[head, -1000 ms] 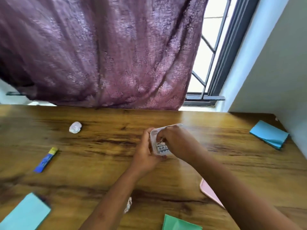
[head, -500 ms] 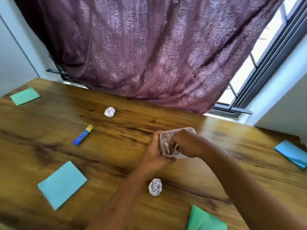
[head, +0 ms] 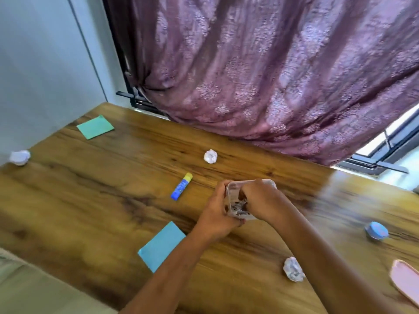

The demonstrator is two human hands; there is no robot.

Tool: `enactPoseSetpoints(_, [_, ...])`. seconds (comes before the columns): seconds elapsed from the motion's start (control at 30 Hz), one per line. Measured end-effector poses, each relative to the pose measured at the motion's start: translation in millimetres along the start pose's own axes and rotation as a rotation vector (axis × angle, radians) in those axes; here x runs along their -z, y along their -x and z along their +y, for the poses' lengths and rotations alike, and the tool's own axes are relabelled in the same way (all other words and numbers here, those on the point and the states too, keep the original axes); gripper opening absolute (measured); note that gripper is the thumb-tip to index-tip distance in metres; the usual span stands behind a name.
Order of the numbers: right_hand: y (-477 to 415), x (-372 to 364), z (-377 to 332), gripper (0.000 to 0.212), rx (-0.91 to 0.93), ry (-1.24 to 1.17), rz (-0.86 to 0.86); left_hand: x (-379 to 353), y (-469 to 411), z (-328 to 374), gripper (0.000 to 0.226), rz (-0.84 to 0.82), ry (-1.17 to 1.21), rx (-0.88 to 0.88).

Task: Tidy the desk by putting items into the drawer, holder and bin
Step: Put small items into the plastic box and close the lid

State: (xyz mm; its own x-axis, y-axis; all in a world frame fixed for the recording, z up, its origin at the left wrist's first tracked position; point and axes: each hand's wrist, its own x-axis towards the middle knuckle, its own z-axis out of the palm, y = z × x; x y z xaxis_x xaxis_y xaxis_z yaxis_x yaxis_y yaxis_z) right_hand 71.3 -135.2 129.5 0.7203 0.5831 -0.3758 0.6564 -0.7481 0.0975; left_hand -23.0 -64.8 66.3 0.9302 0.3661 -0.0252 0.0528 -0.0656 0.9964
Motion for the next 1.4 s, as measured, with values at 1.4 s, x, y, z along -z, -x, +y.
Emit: enactPoseSetpoints(1.4, [47,-87,177,0.045,-0.753,-0.578,0.382,-27,-27,-35,0.076,-0.289,-0.138,0.06])
